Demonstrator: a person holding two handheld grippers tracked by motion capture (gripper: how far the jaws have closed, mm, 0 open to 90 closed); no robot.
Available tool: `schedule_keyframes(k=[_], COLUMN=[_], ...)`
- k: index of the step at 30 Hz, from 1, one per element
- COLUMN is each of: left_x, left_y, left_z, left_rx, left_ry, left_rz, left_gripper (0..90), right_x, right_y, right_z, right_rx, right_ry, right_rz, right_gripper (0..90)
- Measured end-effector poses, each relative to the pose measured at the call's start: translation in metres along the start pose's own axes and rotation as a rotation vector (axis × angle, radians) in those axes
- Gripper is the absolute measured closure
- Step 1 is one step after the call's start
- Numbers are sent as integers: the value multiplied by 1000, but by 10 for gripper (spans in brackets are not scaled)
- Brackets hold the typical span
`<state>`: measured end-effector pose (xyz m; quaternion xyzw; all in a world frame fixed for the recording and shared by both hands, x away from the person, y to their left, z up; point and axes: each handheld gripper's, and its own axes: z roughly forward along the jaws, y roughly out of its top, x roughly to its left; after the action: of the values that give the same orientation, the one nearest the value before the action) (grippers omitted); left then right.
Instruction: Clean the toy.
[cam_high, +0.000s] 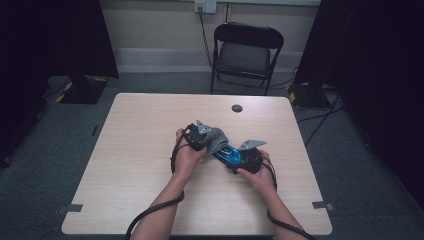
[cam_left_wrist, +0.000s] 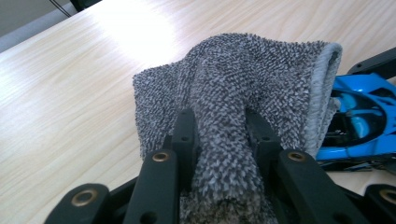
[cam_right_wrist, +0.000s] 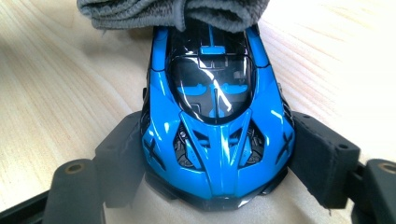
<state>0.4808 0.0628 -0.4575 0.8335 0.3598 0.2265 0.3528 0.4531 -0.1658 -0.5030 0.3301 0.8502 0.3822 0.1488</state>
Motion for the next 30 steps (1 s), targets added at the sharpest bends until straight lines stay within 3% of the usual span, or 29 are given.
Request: schedule_keyframes(k=[22, 30], left_x=[11, 18], left_y=[0, -1], left_z=[1, 2], left_rx=[0, 5], left_ry=[34, 50], left_rz=[-15, -39], left_gripper=[699, 699], right_x=[0, 0], right_y=[0, 0], right_z=[0, 0], right_rx=[0, 0], right_ry=[0, 0], right_rz=[0, 0], right_gripper=[253, 253])
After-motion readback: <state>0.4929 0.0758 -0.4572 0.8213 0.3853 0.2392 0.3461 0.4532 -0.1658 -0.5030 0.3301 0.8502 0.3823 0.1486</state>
